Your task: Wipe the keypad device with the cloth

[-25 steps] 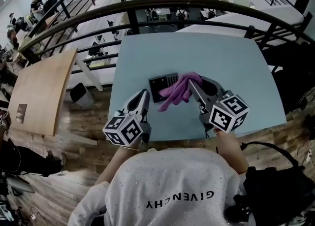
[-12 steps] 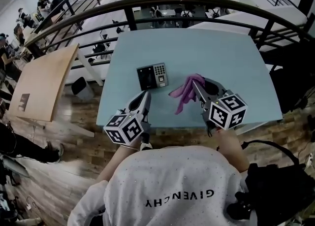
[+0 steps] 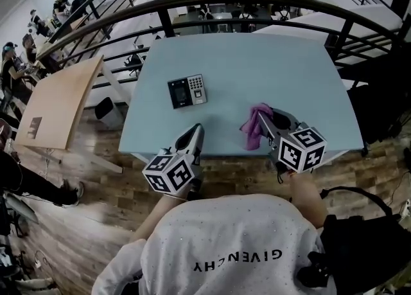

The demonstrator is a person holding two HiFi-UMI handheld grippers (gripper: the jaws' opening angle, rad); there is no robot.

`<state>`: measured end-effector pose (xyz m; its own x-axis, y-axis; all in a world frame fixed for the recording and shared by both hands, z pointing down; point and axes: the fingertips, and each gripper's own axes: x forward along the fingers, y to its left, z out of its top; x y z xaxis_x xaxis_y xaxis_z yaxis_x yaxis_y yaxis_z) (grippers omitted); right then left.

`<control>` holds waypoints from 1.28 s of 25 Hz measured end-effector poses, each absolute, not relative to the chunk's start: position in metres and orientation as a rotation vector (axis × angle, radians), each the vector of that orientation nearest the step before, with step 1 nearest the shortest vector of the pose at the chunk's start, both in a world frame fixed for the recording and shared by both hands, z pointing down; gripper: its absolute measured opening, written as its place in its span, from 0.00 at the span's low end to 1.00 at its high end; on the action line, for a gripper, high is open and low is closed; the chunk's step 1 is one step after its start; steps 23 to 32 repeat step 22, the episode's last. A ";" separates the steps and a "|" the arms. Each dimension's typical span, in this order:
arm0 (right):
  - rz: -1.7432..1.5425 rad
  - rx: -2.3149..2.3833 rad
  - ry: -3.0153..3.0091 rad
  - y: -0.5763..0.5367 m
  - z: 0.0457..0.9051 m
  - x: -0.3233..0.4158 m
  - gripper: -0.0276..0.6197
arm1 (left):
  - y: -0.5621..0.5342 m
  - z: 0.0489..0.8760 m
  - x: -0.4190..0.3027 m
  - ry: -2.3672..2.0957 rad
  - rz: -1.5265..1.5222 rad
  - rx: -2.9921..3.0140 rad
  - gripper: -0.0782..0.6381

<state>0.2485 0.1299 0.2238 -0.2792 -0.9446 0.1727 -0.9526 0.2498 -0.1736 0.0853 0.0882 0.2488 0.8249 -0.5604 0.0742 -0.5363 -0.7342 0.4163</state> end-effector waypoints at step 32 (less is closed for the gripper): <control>0.436 1.875 -2.423 0.169 0.239 0.280 0.10 | 0.129 0.256 0.098 -0.870 -0.066 2.542 0.11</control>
